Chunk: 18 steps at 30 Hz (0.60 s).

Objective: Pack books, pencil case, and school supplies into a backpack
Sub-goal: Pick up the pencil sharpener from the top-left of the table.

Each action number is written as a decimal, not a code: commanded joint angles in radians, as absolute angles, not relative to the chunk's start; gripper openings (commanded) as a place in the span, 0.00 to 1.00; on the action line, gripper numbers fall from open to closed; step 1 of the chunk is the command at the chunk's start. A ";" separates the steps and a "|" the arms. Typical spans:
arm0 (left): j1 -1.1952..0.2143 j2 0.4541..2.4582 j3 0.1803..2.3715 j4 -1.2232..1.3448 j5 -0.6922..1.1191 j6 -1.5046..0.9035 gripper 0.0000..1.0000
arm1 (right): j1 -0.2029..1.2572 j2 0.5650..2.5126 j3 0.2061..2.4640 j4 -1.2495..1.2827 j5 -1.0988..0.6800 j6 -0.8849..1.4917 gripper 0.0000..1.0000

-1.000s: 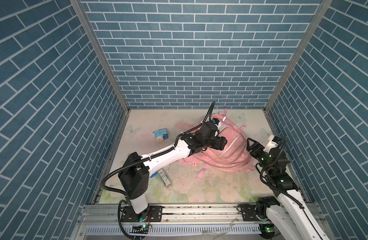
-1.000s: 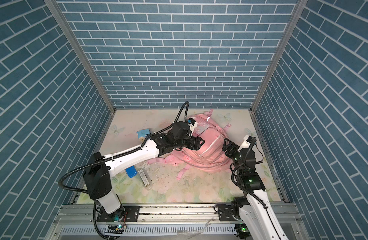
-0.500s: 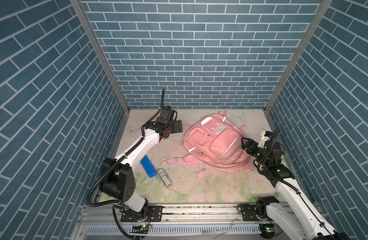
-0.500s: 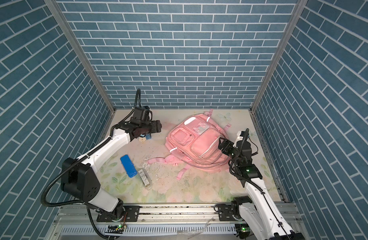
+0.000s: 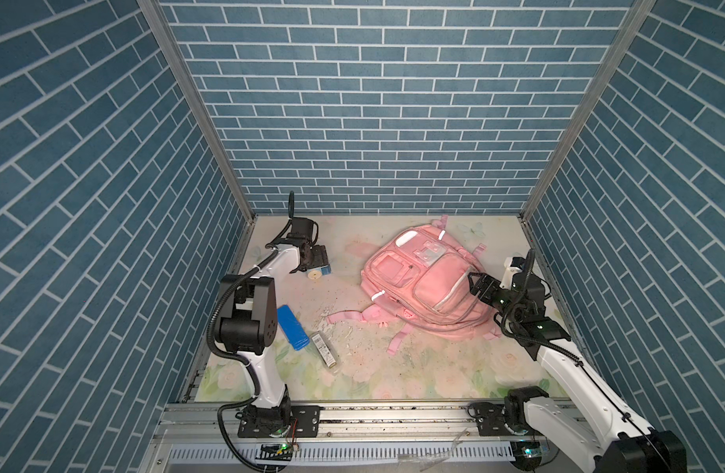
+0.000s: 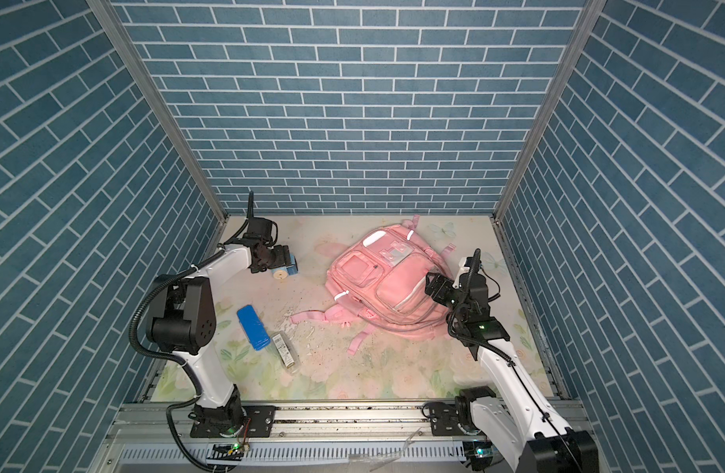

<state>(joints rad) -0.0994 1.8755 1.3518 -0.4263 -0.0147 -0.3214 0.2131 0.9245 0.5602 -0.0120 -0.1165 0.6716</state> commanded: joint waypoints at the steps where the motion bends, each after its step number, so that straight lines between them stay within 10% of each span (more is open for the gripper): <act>1: -0.098 1.916 1.377 -0.395 0.009 -0.279 0.86 | 0.219 0.957 0.610 0.032 -0.113 0.637 0.84; 18: -0.104 2.014 1.353 -0.342 0.054 -0.279 0.86 | 0.257 1.083 0.650 0.099 -0.126 0.630 0.84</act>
